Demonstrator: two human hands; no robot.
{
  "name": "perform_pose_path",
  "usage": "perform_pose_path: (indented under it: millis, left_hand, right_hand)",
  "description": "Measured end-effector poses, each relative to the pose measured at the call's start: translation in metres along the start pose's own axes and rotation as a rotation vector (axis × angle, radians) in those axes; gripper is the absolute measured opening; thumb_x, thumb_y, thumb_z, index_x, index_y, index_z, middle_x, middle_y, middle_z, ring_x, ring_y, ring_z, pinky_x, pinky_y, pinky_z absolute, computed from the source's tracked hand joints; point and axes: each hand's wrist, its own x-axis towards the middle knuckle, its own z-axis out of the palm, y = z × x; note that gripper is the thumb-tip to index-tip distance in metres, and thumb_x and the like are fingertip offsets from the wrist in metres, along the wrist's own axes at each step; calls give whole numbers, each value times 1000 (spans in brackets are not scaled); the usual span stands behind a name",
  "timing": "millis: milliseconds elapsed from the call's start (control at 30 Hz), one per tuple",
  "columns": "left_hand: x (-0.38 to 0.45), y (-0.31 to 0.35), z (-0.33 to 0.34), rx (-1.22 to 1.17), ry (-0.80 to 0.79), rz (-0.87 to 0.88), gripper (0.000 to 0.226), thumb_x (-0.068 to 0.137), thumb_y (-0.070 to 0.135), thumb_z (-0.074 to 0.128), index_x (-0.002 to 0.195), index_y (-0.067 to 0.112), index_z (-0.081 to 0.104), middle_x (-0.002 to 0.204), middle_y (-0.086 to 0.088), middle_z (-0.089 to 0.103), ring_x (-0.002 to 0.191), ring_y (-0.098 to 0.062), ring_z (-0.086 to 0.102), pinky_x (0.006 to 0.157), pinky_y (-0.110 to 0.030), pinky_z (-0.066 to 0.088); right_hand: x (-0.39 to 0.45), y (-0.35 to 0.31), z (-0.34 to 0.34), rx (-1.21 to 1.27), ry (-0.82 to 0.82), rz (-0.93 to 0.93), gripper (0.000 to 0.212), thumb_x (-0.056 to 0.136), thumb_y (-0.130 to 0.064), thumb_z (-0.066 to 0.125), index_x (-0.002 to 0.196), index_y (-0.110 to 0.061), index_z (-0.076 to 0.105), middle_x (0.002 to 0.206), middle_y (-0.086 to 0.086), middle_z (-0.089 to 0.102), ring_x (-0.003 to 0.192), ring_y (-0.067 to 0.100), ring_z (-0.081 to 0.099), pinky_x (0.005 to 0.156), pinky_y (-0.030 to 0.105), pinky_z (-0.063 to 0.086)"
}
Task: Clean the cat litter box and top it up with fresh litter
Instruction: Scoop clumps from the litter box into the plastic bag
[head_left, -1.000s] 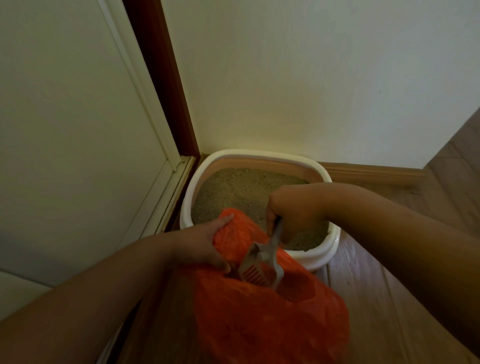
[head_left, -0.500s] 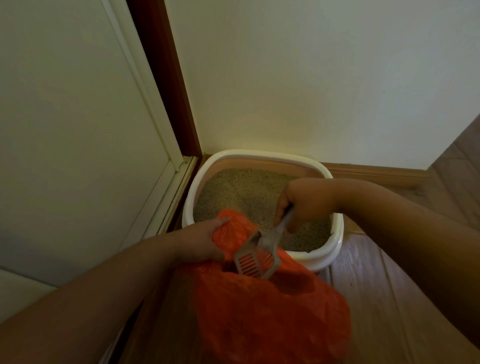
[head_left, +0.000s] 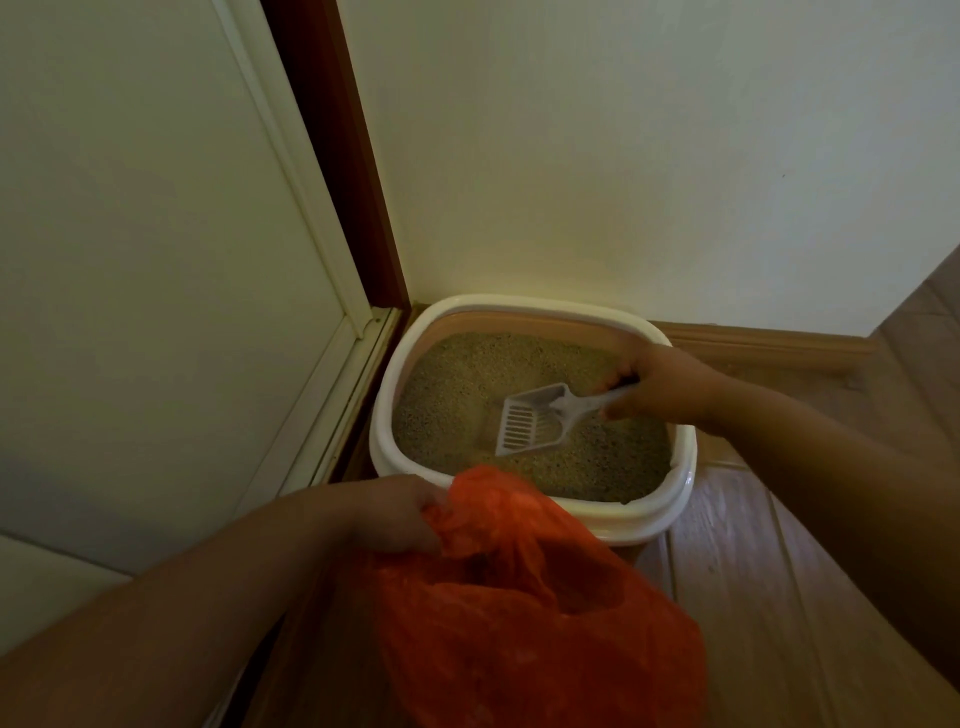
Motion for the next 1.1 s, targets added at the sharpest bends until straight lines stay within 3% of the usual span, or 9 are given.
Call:
perform_pose_path:
  millis: [133,233,367,467,633,767,933,1100]
  left_hand:
    - [4,-2,6,30,-68,7,24,87,34,71,110,41,73,110,11,74,100,-8,71,93,-32,58]
    - [7,-3,12,23,-75,24,23,89,36,70,112,42,71,110,13,73,101,-6,70,92,-29,58]
    - [12,-5,14,-46,24,74,53,92,35,69,140,48,49,119,16,65,103,-1,66,89,-23,56]
    - [16,-8,14,6,46,102,64,96,35,65,149,55,34,127,15,60,107,1,61,91,-19,52]
    - [24,-11,15,-9,132,150,58,97,33,63,147,52,41,137,13,58,113,0,59,94,-17,49]
    - [30,-13,15,-8,165,179,54,98,31,63,146,48,45,131,12,63,109,1,62,86,-9,49]
    - [35,-17,14,-22,148,184,55,98,32,63,146,50,44,132,11,63,110,0,63,95,-16,51]
    - [39,-21,14,-61,156,196,52,98,33,64,142,53,47,128,14,64,105,4,64,92,-14,53]
  right_hand:
    - [13,10,12,-232,-31,-23,22,82,-22,80,104,-25,77,96,-6,72,88,10,65,76,24,53]
    - [19,15,21,-271,-58,-34,22,82,-24,80,103,-27,75,97,-8,71,88,7,62,75,22,50]
    - [26,22,33,-298,-92,-43,21,83,-25,78,103,-31,75,93,-13,70,84,2,61,67,16,44]
    - [31,25,38,-324,-112,-51,22,84,-22,78,104,-31,74,93,-15,68,86,1,61,69,15,44]
    - [39,32,23,-389,-53,-1,21,84,-21,78,103,-28,74,98,-8,71,87,5,63,78,22,51]
    - [42,37,17,-390,-18,21,23,84,-17,76,106,-25,76,92,-8,70,84,6,63,66,16,46]
    - [50,37,35,-435,-79,1,24,85,-20,76,107,-29,75,96,-11,71,84,3,62,72,18,46]
    - [46,25,51,-415,-191,-61,27,87,-20,74,113,-28,74,103,-11,71,92,4,62,80,20,48]
